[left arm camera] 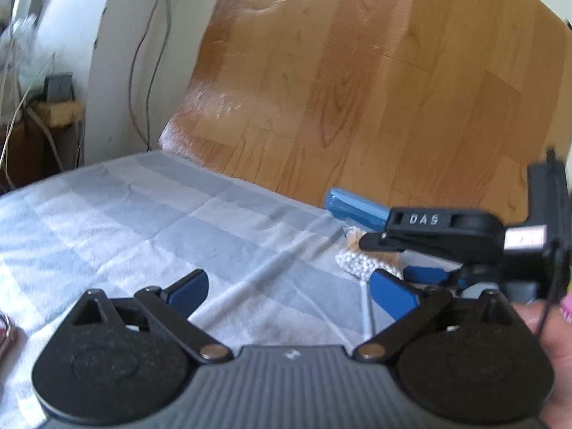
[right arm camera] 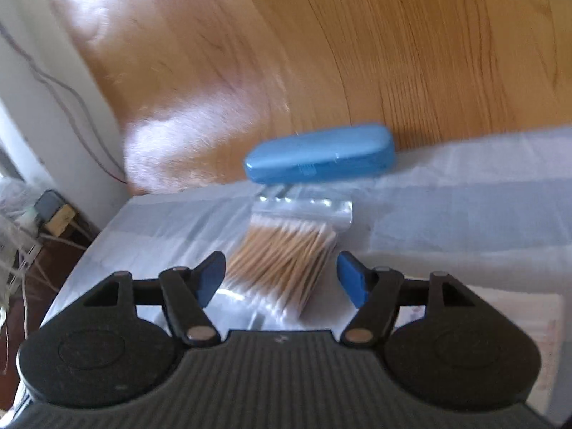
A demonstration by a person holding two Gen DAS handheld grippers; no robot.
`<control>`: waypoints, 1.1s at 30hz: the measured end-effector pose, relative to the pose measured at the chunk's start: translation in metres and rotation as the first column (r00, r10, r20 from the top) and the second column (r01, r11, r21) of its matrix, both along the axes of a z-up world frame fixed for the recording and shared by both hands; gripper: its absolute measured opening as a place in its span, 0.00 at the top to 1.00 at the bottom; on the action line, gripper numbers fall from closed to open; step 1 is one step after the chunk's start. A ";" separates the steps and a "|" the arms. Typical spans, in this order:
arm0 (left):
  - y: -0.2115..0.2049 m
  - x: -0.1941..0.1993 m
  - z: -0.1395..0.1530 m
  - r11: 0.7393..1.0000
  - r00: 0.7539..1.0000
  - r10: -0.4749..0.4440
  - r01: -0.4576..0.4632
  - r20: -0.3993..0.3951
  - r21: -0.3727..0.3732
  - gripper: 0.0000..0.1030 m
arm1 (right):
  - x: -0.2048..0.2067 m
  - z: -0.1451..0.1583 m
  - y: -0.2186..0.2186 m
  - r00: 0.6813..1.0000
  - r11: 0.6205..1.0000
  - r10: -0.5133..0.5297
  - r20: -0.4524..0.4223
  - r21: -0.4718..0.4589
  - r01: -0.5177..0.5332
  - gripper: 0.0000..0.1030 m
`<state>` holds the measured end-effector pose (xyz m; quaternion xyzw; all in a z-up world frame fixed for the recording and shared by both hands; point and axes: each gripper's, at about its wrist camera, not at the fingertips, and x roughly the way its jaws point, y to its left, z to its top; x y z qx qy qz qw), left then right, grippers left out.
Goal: Organize soft objects
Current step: 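Grasp the cotton-swab bag with the right tool, then open the right tool while the left tool grasps the cotton-swab bag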
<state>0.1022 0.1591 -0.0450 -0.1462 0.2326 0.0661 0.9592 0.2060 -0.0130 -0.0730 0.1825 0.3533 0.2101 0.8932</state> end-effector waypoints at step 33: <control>-0.044 0.001 0.001 0.972 0.993 -0.104 0.114 -0.057 0.206 0.01 | -0.256 -0.008 -0.204 0.993 0.997 0.069 0.099 -0.040 -0.066 0.59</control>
